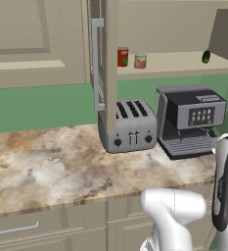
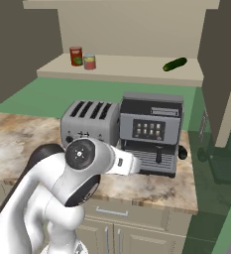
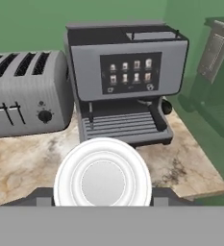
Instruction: Pick the cans from the counter and place them in their designated side in the cabinet.
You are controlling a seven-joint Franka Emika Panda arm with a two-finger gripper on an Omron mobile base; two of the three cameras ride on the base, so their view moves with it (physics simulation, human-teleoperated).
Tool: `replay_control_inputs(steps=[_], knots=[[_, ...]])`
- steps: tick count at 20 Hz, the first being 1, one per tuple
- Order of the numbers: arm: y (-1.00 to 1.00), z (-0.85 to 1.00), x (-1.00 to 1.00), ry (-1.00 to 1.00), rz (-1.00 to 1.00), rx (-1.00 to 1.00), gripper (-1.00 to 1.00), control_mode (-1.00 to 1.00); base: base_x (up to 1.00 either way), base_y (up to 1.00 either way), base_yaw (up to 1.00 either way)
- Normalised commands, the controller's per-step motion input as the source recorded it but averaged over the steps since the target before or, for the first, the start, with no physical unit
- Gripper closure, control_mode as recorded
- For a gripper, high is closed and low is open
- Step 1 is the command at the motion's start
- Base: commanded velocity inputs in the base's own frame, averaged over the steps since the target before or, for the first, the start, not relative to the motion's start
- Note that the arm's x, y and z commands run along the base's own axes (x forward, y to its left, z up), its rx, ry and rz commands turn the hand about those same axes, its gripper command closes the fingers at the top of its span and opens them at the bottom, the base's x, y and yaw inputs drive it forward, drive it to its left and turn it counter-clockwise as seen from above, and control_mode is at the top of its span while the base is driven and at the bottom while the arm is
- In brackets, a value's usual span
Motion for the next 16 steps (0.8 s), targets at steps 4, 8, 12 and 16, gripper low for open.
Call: replay_control_inputs(steps=[4,8,12,16], knots=[[0.13,0.27,-0.06,0.00,0.00,0.00,1.00,-1.00,0.00,0.00,0.00],[0.11,0.32,-0.09,0.00,0.00,-0.01,1.00,-1.00,0.00,0.00,0.00],[0.04,0.33,-0.14,0.00,0.00,-0.02,1.00,-1.00,0.00,0.00,0.00],[0.04,0.32,-0.23,0.00,-0.02,-0.02,1.00,-1.00,0.00,0.00,0.00]])
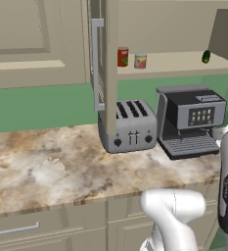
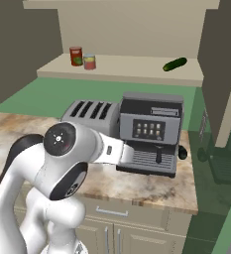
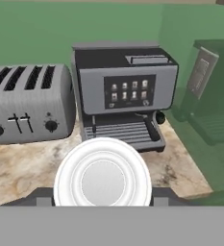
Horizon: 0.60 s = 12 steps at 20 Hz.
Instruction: Pick the cans from the counter and place them in their designated side in the cabinet.
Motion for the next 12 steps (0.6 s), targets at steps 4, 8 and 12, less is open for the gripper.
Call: replay_control_inputs(steps=[4,8,12], knots=[[0.11,0.30,-0.15,0.00,-0.01,-0.02,1.00,-1.00,0.00,0.00,0.00],[0.11,0.21,-0.03,-0.01,0.00,-0.03,1.00,-1.00,0.00,0.00,0.00],[0.14,0.13,0.00,-0.01,0.00,-0.04,1.00,-1.00,0.00,0.00,0.00]])
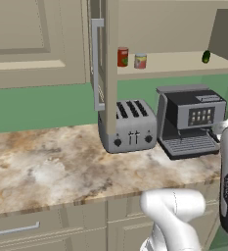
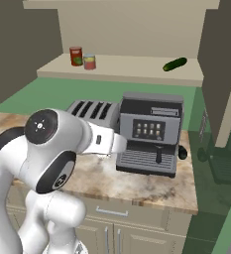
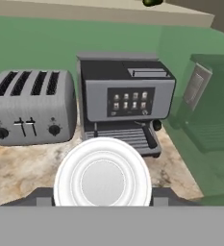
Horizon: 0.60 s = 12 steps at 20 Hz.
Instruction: Pick the cans from the counter and place them in their designated side in the cabinet.
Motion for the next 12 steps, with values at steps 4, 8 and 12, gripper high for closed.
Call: replay_control_inputs(steps=[4,8,12], knots=[[0.12,0.13,0.00,0.00,0.00,-0.03,1.00,-1.00,0.00,0.00,0.00],[0.05,0.11,0.00,-0.03,0.00,0.00,1.00,-1.00,0.00,0.00,0.00],[0.00,0.19,-0.01,-0.05,0.01,0.00,1.00,-1.00,0.00,0.00,0.00]])
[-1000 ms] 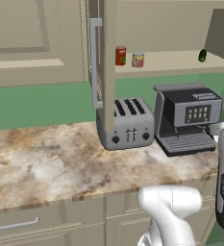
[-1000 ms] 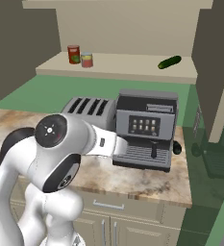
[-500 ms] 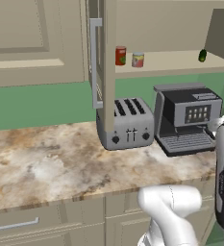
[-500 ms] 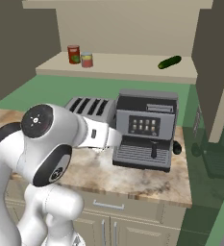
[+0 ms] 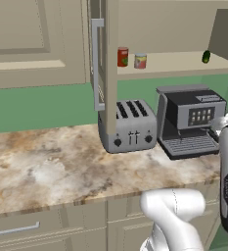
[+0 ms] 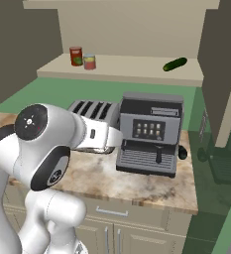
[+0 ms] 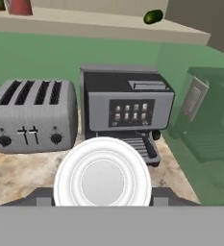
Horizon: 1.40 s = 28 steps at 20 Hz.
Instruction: Pick the cans from the counter and place them in their designated side in the cabinet.
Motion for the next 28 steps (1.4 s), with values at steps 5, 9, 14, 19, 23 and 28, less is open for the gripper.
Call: replay_control_inputs(steps=[5,9,14,19,23,28], knots=[[0.00,0.24,0.00,-0.06,0.02,0.00,1.00,-1.00,0.00,0.00,0.00],[0.01,0.24,0.00,-0.05,0.02,0.00,1.00,-1.00,0.00,0.00,0.00],[0.02,0.22,0.00,-0.06,0.03,-0.01,1.00,-1.00,0.00,0.00,0.00],[0.07,0.20,0.00,-0.06,0.03,-0.02,1.00,-1.00,0.00,0.00,0.00],[0.07,0.14,0.00,-0.05,0.02,-0.03,1.00,-1.00,0.00,0.00,0.00],[0.06,0.13,0.00,-0.03,0.02,-0.03,1.00,-1.00,0.00,0.00,0.00]])
